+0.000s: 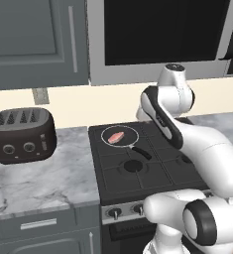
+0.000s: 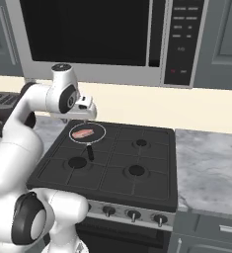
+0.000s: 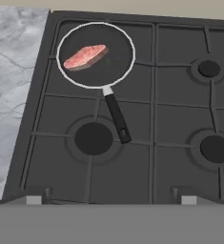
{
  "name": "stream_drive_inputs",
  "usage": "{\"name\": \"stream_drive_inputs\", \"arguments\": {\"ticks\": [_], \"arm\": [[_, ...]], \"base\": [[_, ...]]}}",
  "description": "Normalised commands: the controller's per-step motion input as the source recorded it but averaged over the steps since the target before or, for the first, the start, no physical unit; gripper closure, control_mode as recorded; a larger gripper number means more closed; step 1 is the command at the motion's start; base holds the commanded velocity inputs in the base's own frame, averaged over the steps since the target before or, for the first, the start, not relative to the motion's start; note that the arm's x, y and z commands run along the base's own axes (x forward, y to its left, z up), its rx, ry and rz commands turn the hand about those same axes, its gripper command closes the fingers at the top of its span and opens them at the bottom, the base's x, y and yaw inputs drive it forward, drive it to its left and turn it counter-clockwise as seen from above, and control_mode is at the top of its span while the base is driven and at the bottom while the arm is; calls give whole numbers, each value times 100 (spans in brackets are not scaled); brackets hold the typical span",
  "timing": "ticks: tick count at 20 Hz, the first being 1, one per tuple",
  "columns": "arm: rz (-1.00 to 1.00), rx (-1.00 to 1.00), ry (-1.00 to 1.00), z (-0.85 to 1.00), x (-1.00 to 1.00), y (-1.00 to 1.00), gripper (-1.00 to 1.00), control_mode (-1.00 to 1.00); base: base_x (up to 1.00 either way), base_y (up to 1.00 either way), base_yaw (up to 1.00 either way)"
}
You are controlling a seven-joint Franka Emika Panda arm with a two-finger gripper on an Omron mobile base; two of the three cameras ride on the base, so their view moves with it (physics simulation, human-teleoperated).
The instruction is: Pick up the pan with the steak in it and place it on the dining table. Then place the steak on the plate.
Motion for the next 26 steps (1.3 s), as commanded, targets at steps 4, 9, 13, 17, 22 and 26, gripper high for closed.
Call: {"name": "stream_drive_inputs", "arguments": {"ticks": [4,9,13,17,22,26], "arm": [[5,-1,0,-56,35,0,-100,-100],[12,0,0,-62,34,-8,-100,-100],[20,3,0,-68,14,-18,-100,-100],[20,2,0,-69,0,-15,-100,-100],[13,0,-2,-61,7,-1,-100,-100],[7,-2,-2,-59,27,22,-100,-100]], "base": [[0,0,0],[0,0,0],[0,0,0],[0,0,0],[0,0,0],[0,0,0]]}}
